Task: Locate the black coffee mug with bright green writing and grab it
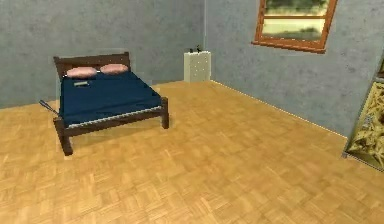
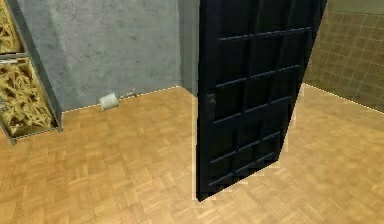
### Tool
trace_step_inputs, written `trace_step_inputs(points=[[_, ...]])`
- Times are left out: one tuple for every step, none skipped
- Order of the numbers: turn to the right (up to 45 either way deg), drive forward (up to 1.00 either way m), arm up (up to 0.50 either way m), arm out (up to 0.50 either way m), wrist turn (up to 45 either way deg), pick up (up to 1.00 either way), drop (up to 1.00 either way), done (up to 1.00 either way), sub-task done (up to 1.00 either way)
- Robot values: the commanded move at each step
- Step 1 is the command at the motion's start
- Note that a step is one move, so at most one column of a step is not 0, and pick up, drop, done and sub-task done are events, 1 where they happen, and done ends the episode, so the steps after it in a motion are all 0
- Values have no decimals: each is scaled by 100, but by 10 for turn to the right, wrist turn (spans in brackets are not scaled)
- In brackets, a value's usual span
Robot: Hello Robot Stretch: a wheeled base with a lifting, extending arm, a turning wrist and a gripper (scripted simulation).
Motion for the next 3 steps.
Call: trace_step_inputs(points=[[60, 0, 0, 0, 0, 0, 0, 0, 0], [0, 100, 0, 0, 0, 0, 0, 0, 0], [30, 0, 0, 0, 0, 0, 0, 0, 0]])
